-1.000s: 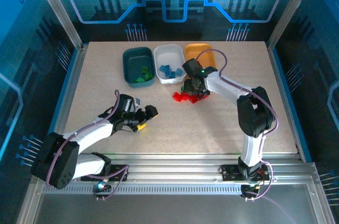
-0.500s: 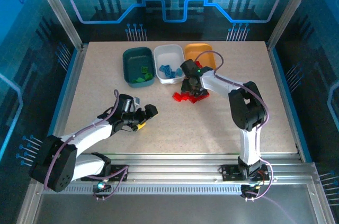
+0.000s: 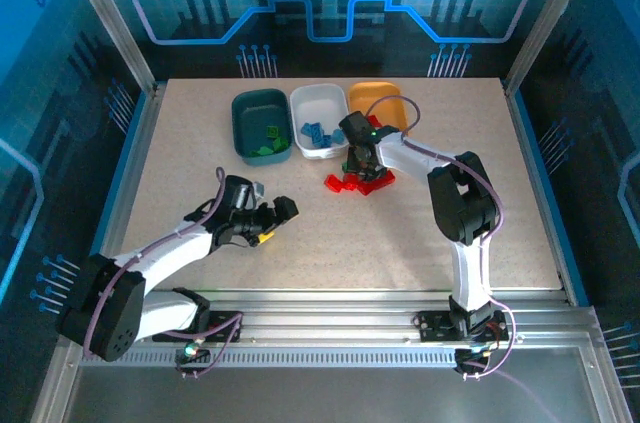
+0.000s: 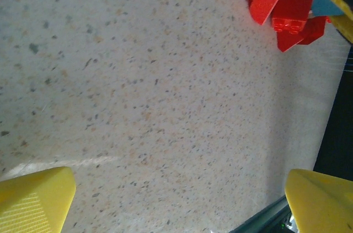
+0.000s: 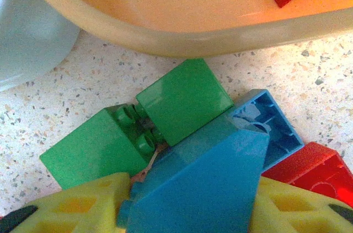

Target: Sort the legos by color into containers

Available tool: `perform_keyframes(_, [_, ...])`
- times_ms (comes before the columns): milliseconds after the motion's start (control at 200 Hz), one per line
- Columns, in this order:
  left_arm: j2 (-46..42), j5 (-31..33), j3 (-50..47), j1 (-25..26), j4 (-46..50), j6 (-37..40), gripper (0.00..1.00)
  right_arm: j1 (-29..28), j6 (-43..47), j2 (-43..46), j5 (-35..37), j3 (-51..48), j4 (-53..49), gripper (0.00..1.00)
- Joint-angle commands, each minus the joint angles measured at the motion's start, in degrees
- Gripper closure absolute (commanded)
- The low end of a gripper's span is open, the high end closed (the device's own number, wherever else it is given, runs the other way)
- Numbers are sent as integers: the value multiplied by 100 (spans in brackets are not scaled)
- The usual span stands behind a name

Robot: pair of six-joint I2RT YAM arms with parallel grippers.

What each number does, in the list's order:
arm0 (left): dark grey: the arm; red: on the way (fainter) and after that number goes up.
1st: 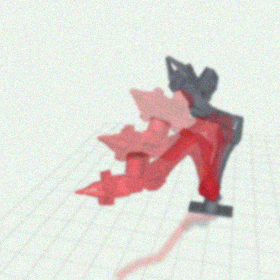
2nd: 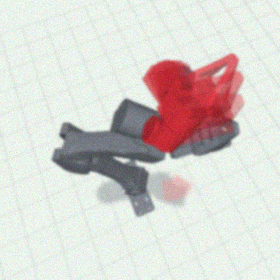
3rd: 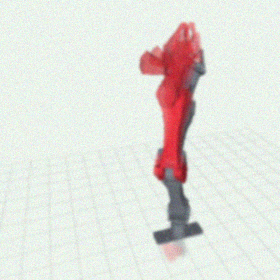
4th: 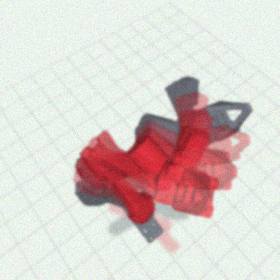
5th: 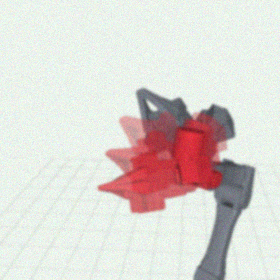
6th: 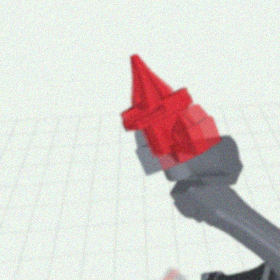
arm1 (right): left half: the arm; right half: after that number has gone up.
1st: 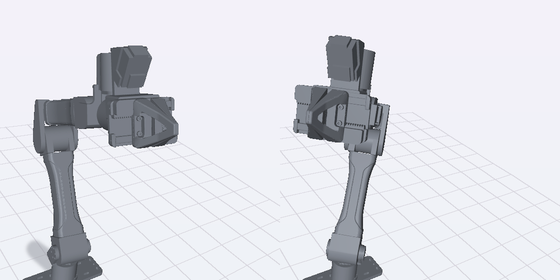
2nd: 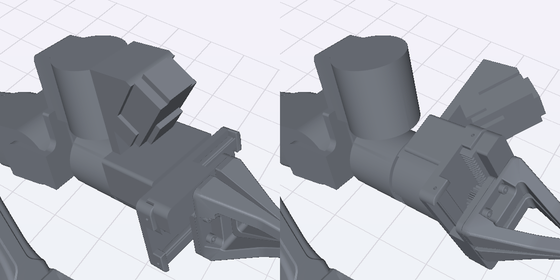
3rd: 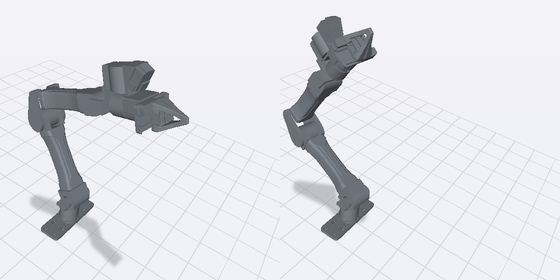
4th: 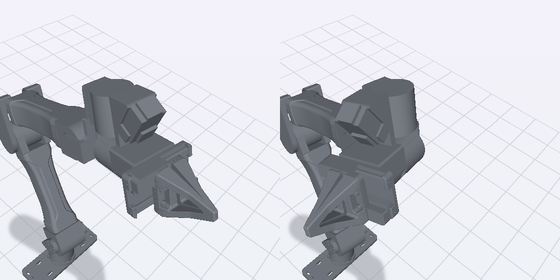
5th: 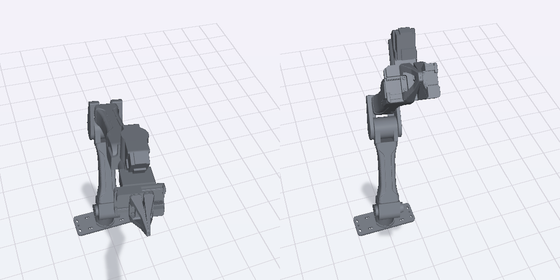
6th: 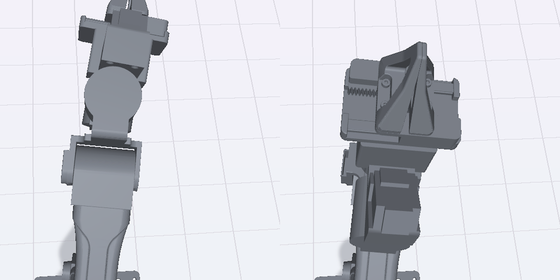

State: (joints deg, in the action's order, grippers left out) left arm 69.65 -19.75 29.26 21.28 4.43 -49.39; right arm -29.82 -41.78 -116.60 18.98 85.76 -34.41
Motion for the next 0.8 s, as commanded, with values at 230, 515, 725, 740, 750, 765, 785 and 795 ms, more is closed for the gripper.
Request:
perform_keyframes(230, [300,26,274,36,14,196,1,-84,8,653,326,-809,385,58])
perform_keyframes(515, [353,35,335,-254,77,315,1,-354,135,1696,380,-1442,498,59])
perform_keyframes(725, [348,31,435,-701,311,333,1,-419,934,1237,-100,-489,713,58])
perform_keyframes(740, [348,32,444,-716,338,325,1,-412,1013,1133,-117,-360,731,58])
perform_keyframes(750, [348,26,453,-716,359,338,1,-411,1049,1076,-132,-286,738,58])
perform_keyframes(765, [348,25,456,-728,387,339,1,-401,1107,985,-144,-185,757,58])
perform_keyframes(785, [340,24,456,-738,419,342,1,-389,1196,869,-166,-42,756,58])
perform_keyframes(795, [333,19,458,-739,430,342,1,-378,1233,812,-167,35,755,58])
